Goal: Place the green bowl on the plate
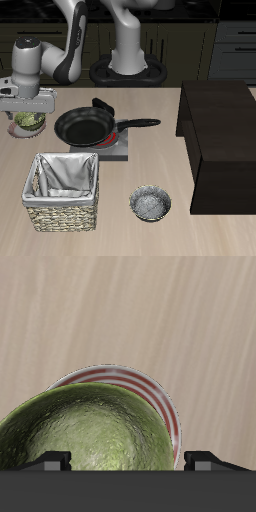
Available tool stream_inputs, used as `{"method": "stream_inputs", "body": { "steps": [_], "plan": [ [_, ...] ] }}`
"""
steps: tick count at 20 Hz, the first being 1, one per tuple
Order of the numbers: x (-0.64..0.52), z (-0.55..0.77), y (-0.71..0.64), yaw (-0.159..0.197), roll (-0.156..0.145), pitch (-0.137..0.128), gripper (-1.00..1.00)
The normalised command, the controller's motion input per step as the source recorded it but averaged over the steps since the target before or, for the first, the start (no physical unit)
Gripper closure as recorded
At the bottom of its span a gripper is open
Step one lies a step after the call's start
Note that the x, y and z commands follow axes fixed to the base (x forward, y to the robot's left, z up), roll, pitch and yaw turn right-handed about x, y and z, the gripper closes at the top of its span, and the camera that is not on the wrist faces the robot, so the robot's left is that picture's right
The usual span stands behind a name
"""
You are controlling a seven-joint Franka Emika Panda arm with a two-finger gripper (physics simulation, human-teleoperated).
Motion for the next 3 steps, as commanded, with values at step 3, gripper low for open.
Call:
{"method": "stream_inputs", "body": {
  "steps": [3],
  "plan": [
    [-0.05,0.12,0.09,0.005,0.014,-0.029,-1.00]
  ]
}}
